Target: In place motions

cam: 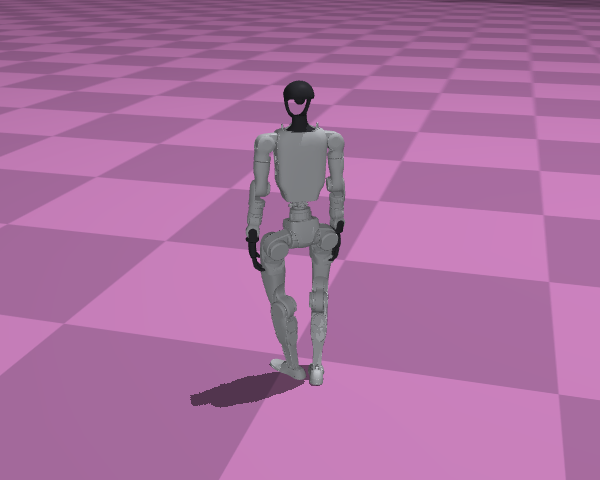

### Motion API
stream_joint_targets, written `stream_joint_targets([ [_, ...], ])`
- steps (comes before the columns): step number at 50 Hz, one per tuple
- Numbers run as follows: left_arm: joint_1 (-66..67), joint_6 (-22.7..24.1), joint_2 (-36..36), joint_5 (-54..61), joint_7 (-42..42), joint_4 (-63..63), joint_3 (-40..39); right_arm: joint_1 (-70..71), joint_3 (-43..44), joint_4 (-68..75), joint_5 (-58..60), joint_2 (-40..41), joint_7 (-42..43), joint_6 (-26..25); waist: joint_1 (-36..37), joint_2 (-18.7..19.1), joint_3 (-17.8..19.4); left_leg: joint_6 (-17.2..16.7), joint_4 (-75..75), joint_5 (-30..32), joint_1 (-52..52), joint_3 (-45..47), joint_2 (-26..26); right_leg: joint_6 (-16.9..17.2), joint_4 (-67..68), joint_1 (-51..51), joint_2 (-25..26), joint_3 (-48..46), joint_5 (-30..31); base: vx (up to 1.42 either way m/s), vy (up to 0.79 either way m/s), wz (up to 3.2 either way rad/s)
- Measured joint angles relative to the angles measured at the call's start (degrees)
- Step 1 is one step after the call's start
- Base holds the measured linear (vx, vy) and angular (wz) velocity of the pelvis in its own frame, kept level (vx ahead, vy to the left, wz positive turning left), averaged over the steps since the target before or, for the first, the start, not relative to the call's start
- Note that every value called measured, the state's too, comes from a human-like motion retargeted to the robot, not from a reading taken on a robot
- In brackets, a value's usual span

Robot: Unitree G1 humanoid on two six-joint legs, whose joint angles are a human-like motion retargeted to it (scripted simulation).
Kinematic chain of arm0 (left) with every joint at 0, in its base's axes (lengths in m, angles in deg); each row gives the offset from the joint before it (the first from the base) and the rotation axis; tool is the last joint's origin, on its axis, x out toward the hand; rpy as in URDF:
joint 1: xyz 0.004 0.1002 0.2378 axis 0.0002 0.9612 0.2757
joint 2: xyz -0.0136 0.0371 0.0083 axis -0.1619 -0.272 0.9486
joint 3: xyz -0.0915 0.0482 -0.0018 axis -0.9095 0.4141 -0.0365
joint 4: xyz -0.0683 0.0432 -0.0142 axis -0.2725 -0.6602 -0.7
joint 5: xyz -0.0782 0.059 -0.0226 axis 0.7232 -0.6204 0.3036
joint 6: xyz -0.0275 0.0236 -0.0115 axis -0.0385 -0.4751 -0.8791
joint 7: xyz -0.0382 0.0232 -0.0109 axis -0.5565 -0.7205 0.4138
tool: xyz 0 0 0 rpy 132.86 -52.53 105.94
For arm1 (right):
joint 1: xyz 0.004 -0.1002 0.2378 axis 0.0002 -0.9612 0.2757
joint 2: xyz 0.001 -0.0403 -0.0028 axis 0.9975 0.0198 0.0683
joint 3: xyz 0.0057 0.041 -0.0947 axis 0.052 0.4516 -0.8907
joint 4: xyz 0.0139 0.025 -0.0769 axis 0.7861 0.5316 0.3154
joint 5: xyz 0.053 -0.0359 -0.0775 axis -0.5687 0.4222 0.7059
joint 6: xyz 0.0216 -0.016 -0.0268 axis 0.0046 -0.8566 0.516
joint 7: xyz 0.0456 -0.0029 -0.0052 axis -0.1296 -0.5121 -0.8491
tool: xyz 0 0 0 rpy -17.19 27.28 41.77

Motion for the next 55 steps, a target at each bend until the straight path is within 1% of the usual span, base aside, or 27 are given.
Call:
stream_joint_targets([
  [2,-0.70,0.27,0.12,-0.05,0.79,0.90,0.79,-0.68,0.33,2.15,1.15,-0.31,-0.11,-0.57,-0.90,-2.34,0.06,0.12,-0.60,-0.33,1.58,-0.10,-2.70,-0.14,-7.77,0.51,-1.07,-1.28,2.98,0.13,-0.03,0.47],
  [3,-1.28,0.32,0.13,0.02,1.59,1.00,1.13,-0.79,0.76,3.69,1.62,-0.54,-0.38,-0.96,-1.34,-3.82,0.40,0.09,-0.85,-0.61,2.81,-0.15,-4.21,-2.44,-11.26,0.82,-1.60,-2.01,10.02,0.14,-0.03,0.05],
  [4,-1.87,0.18,0.16,0.02,2.36,0.83,1.19,-0.76,1.14,5.03,1.95,-0.71,-0.71,-1.37,-0.45,-4.75,0.46,-0.13,-0.94,-1.05,3.56,1.06,-4.67,-2.61,-12.23,1.44,-1.52,-1.35,9.92,0.12,-0.02,-0.59],
  [5,-2.45,-0.05,0.20,-0.03,3.13,0.52,1.11,-0.65,1.49,6.28,2.20,-0.86,-1.07,-1.78,1.10,-5.41,0.37,-0.43,-0.97,-1.57,4.08,2.90,-4.62,-1.71,-11.93,2.21,-1.13,-0.01,6.25,0.11,-0.02,-0.38],
  [8,-3.49,-1.42,1.39,-0.13,3.11,-0.51,1.23,-0.36,4.10,8.23,2.81,-1.01,-1.85,-3.19,-0.78,-5.51,1.09,-0.94,2.12,-3.28,4.61,0.80,-4.73,1.21,-11.95,2.51,-1.75,1.23,7.10,0.12,-0.05,0.25],
  [11,-2.71,-0.81,2.35,2.27,0.20,-0.28,-0.18,-0.18,4.45,7.88,2.69,-0.86,-1.90,-3.31,-2.71,-6.63,1.07,-1.93,8.76,-5.55,3.60,0.23,-4.32,2.30,-12.75,3.00,-3.45,0.95,8.01,0.15,-0.06,-0.32],
  [13,-1.56,0.59,2.42,3.88,-1.49,-0.07,-0.05,0.13,4.82,7.02,3.18,-0.66,-1.81,-2.92,-8.62,-5.62,0.13,-0.17,10.01,-6.31,5.26,-7.81,-6.37,3.20,-12.75,3.06,-3.32,-1.10,7.55,0.26,-0.07,0.93],
  [15,-0.84,1.41,2.54,4.88,-3.50,-1.05,0.21,0.63,4.95,5.92,3.85,-0.41,-1.45,-2.60,-15.49,-4.49,-0.75,3.97,8.38,-5.16,8.33,-20.92,-9.17,4.60,-12.14,3.01,-4.74,-4.61,7.35,0.19,-0.14,0.92],
  [16,-0.76,1.46,2.55,5.09,-4.12,-1.67,0.04,0.78,4.59,5.43,3.88,-0.19,-1.27,-2.43,-16.94,-4.66,-0.96,3.97,7.68,-4.19,9.09,-26.68,-9.62,4.52,-12.23,2.92,-5.03,-5.48,7.58,0.12,-0.21,-1.26],
  [17,-0.83,1.51,2.63,5.29,-4.50,-2.43,-0.37,1.11,3.97,4.86,3.82,0.04,-1.17,-2.15,-14.75,-5.44,-0.70,3.95,8.27,-3.07,8.70,-29.49,-10.29,4.47,-12.33,2.32,-4.55,-1.87,8.44,0.14,-0.08,-5.56],
  [18,-1.20,1.57,2.86,5.44,-4.38,-3.46,-1.25,1.78,2.80,4.12,3.57,0.30,-1.25,-1.67,-5.31,-7.47,0.53,3.87,11.44,-1.64,6.01,-26.42,-11.41,4.50,-12.43,0.71,-2.53,10.71,10.56,0.14,0.10,-7.26],
  [19,-1.22,1.70,2.88,5.20,-3.50,-4.06,-1.22,2.16,2.50,3.51,3.67,0.52,-1.51,-1.25,-2.32,-8.09,0.84,2.65,11.88,-0.77,5.95,-29.75,-12.32,4.69,-12.54,-0.14,-1.66,15.61,11.56,0.12,0.16,-6.60],
  [20,-1.06,1.87,2.79,4.76,-2.24,-4.46,-0.73,2.38,2.65,2.96,3.93,0.72,-1.86,-0.87,-2.56,-8.00,0.70,0.87,10.95,-0.18,7.21,-36.30,-13.12,4.96,-12.66,-0.61,-1.37,16.67,11.98,0.10,0.05,-3.51],
  [21,-0.86,2.00,2.54,4.10,-0.66,-4.72,-0.51,2.76,2.41,2.65,4.36,0.89,-2.36,-0.63,-3.00,-7.63,0.51,0.28,9.77,-0.41,7.63,-36.26,-12.24,5.21,-12.51,-1.45,-0.78,17.67,12.35,0.12,0.01,-2.54],
  [23,-0.51,1.78,1.91,2.85,1.49,-5.01,-0.42,3.66,1.61,2.40,5.02,1.10,-3.07,-0.47,-3.77,-6.89,0.20,1.00,8.73,-2.49,7.22,-31.24,-10.43,5.59,-12.37,-3.24,0.79,20.86,13.11,0.10,0.00,-2.74],
  [25,-0.36,1.17,0.83,1.63,2.26,-5.69,-0.02,4.94,-0.15,2.47,4.71,1.36,-2.57,-1.02,-6.36,-6.00,0.12,3.97,9.02,-7.17,6.22,-17.32,-7.49,5.25,-12.70,-5.48,3.36,25.76,13.77,-0.06,0.04,-3.09],
  [28,-1.40,0.87,-0.31,0.22,3.59,-6.71,0.55,6.35,-1.65,2.80,2.58,1.40,-1.26,-1.36,-12.24,-3.89,1.31,3.02,7.12,-7.96,5.79,-14.92,-6.27,4.34,-13.13,-7.59,5.10,26.24,12.53,-0.08,0.12,-2.25],
  [31,-2.37,0.39,-2.26,-2.53,4.82,-6.82,1.18,7.35,-1.69,3.90,-0.07,0.69,-1.77,-1.61,-14.87,-3.08,2.91,2.27,4.41,-9.06,6.54,-4.90,-3.55,1.74,-13.46,-9.64,5.56,23.44,9.89,-0.04,0.12,-2.92],
  [35,-1.94,0.08,-3.62,-5.21,4.13,-6.64,1.57,7.29,0.29,6.47,-2.17,-1.90,-1.89,-3.15,-12.10,-1.78,3.45,1.02,0.92,-10.77,8.27,6.85,-0.97,-4.52,-12.98,-9.61,2.29,5.54,2.69,0.22,-0.01,-3.54],
  [37,-1.24,0.06,-3.42,-5.17,3.63,-6.71,1.21,6.89,2.01,7.88,-2.38,-3.83,-0.17,-3.81,-8.97,-1.05,3.05,-0.18,-0.72,-11.90,9.12,14.10,0.18,-5.91,-12.01,-7.52,-0.45,-9.44,-1.90,0.36,-0.09,-3.94],
  [41,-0.15,0.20,-1.95,-3.98,3.94,-7.02,0.38,6.61,4.77,10.24,-2.81,-6.94,3.51,-4.87,-4.98,0.77,2.64,-2.83,-2.80,-13.93,11.39,26.01,1.65,-5.10,-9.53,-2.60,-2.93,-30.80,-6.32,0.34,-0.01,-3.56],
  [43,0.40,0.15,-0.97,-3.68,4.07,-7.40,-0.11,6.29,6.04,11.17,-3.27,-8.25,4.95,-5.31,-3.95,1.89,2.26,-4.61,-2.99,-15.00,12.34,30.68,2.32,-3.38,-9.31,0.73,-3.80,-40.24,-5.40,0.43,0.03,-3.35],
  [45,0.52,-0.05,-0.13,-3.92,4.09,-7.81,-0.19,6.19,7.20,12.12,-3.81,-9.24,5.82,-5.52,-3.23,2.64,1.99,-5.87,-2.46,-15.77,12.87,33.31,2.72,-2.59,-10.32,2.83,-3.32,-45.37,-2.75,0.40,0.08,-2.48],
  [47,0.86,-0.41,0.80,-4.43,3.76,-8.24,-0.26,5.63,8.39,13.17,-4.44,-9.94,6.39,-5.66,-2.79,3.23,1.45,-7.70,-2.39,-16.48,14.22,36.79,2.33,-3.59,-11.72,3.17,-2.31,-45.61,2.16,0.41,0.14,-2.65],
  [48,0.98,-0.54,1.13,-4.59,3.66,-8.24,-0.26,5.50,8.76,13.61,-4.63,-10.14,6.56,-5.64,-2.40,3.28,1.31,-8.28,-2.42,-16.66,14.69,37.91,2.01,-4.51,-12.16,2.55,-1.79,-42.95,4.12,0.45,0.09,-2.26],
  [50,1.33,-0.53,1.67,-4.49,3.64,-8.01,0.10,4.94,9.75,14.33,-5.02,-10.07,6.97,-5.68,-2.94,4.15,0.93,-9.52,-2.52,-16.78,15.53,40.20,1.91,-6.15,-12.74,1.61,-0.11,-38.63,4.42,0.49,0.09,-1.80],
  [55,-0.29,-1.17,2.50,-4.64,4.45,-7.27,2.21,1.59,14.27,15.51,-8.65,-8.21,6.53,-5.38,-7.93,8.67,0.09,-11.14,-0.36,-13.96,16.72,40.79,4.55,-5.46,-11.68,0.50,1.11,-33.81,4.30,0.46,0.15,-0.90],
])
